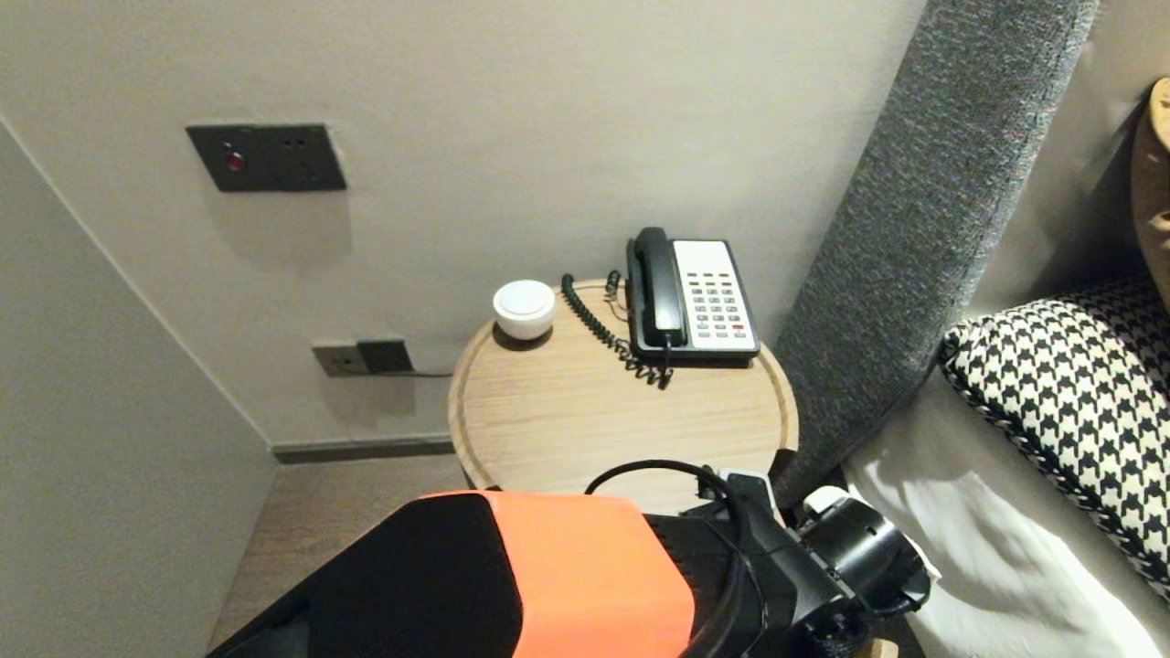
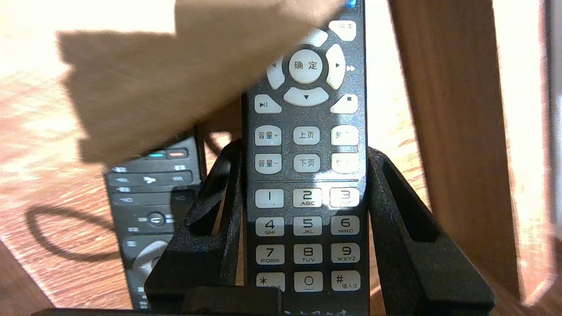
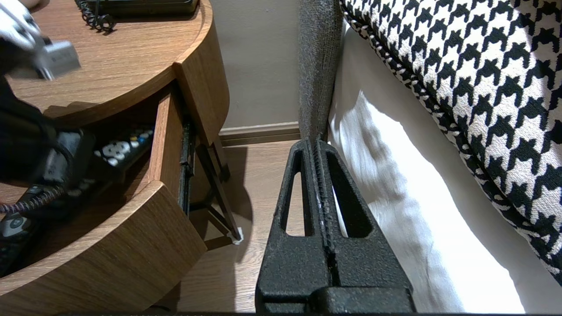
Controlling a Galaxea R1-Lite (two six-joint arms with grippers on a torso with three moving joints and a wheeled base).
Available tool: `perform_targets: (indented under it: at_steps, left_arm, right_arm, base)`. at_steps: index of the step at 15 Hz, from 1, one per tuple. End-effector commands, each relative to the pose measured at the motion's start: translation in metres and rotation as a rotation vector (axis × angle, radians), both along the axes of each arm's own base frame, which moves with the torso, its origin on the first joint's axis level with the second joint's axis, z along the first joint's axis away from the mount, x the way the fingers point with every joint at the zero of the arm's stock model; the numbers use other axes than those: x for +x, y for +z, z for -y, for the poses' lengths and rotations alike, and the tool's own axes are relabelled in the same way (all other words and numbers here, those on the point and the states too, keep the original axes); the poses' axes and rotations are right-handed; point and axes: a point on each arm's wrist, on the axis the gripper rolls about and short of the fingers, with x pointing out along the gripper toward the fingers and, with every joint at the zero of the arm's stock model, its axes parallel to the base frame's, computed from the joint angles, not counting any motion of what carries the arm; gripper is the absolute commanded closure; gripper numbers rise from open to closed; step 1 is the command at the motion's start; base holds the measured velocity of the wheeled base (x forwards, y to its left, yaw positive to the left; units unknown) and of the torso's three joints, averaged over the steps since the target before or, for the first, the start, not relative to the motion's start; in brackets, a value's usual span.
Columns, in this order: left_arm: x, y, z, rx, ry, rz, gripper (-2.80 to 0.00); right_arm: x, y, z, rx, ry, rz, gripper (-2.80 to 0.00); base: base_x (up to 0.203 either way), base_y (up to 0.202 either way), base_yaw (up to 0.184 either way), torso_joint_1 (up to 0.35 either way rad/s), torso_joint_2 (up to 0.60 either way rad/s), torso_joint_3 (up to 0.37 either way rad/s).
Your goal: Put the remote controls on the table in the drawer one by one
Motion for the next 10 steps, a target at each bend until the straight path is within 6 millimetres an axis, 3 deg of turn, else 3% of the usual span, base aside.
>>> perform_targets:
  at_steps: [1,10]
  left_arm:
    - [-0.001,-0.012,0.003,0.016,0.004,0.001,0.00]
    - [-0.001,-0.036,0.010,0.035,0.000,0.011,0.00]
  right_arm:
    - [0.003,-0.011,0.000,0.001,0.000,-0.039,0.00]
    - [0.003,-0.011,0.000,0.000,0.000,-0.039,0.00]
  base:
    - [0.000,0.000,0.000,0.000,0.00,0.000]
    - [0.000,0.000,0.000,0.000,0.00,0.000]
